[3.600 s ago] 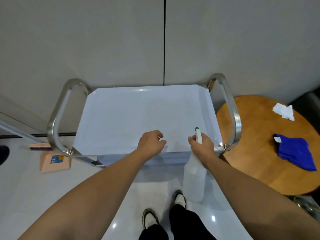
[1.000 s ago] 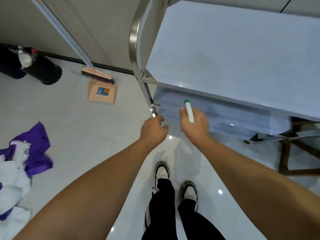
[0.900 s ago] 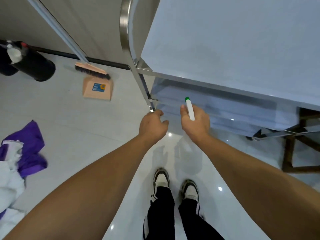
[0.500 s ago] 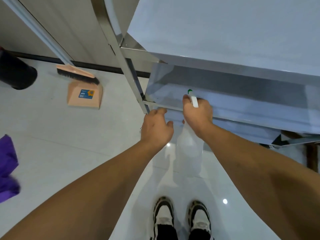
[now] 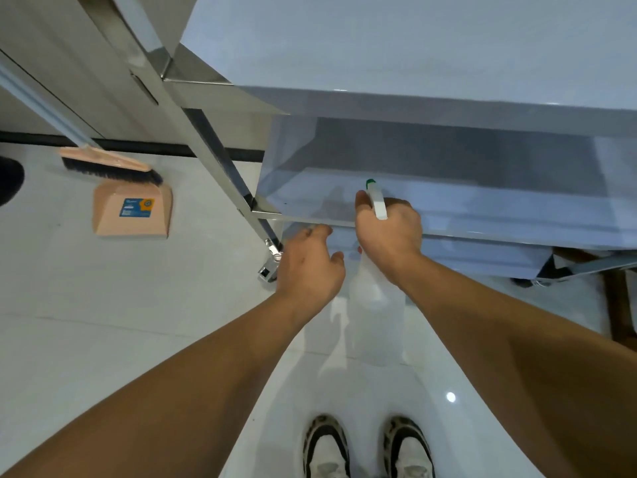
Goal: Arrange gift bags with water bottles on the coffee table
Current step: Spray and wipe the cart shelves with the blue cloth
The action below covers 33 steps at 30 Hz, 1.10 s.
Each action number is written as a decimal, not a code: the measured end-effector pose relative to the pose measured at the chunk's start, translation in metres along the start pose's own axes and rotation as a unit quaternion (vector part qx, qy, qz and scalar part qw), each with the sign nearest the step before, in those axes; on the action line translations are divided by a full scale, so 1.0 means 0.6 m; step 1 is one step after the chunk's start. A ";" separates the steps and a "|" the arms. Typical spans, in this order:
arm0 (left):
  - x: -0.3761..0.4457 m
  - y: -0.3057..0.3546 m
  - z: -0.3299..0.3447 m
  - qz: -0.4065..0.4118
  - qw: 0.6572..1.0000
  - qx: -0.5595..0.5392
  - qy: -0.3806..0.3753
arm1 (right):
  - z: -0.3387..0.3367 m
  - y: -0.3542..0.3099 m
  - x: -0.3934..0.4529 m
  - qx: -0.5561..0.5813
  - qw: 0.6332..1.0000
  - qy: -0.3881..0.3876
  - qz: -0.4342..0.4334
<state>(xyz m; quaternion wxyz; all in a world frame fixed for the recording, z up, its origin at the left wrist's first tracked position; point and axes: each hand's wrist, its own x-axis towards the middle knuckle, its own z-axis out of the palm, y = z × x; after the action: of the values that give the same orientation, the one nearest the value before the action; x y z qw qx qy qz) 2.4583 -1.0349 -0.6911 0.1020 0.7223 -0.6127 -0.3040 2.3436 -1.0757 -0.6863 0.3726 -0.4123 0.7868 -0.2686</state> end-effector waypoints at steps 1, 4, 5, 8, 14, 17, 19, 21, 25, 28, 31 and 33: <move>0.002 0.007 0.005 0.010 1.000 0.007 -0.007 | -0.012 0.008 0.004 0.009 1.000 0.010 0.000; 0.011 0.033 0.017 0.035 0.998 0.031 -0.029 | -0.058 0.029 0.024 0.050 0.998 0.032 0.017; 0.014 0.044 0.023 0.043 0.998 0.035 -0.034 | -0.074 0.034 0.031 0.063 0.997 0.034 0.023; 0.020 0.079 0.055 0.067 0.996 0.032 -0.048 | -0.116 0.050 0.053 0.073 0.996 0.047 0.034; 0.008 0.146 0.134 0.079 0.995 0.026 -0.062 | -0.207 0.104 0.082 0.103 0.992 0.057 0.055; -0.004 0.176 0.168 0.082 0.994 0.024 -0.068 | -0.256 0.136 0.092 0.107 0.992 0.061 0.036; -0.013 0.202 0.189 0.080 0.994 0.023 -0.074 | -0.288 0.155 0.102 0.100 0.990 0.087 0.040; -0.021 0.228 0.210 0.079 0.993 0.022 -0.082 | -0.318 0.169 0.108 0.116 0.985 0.109 0.064; -0.035 0.279 0.244 0.084 0.992 0.022 -0.089 | -0.370 0.217 0.114 0.115 0.984 0.126 0.056; -0.047 0.308 0.265 0.085 0.992 0.027 -0.089 | -0.406 0.252 0.121 0.087 0.986 0.135 0.054; -0.058 0.329 0.290 0.078 0.992 0.021 -0.095 | -0.430 0.272 0.126 0.086 0.983 0.146 0.067; -0.062 0.340 0.310 0.068 0.993 0.011 -0.097 | -0.432 0.290 0.121 0.084 0.986 0.129 0.063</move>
<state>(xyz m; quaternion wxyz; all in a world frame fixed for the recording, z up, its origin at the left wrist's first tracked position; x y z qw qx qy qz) 2.1830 -1.0044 -0.7214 0.0546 0.6475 -0.6704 -0.3581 2.0282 -1.0177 -0.6899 0.3174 -0.2911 0.8270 -0.3613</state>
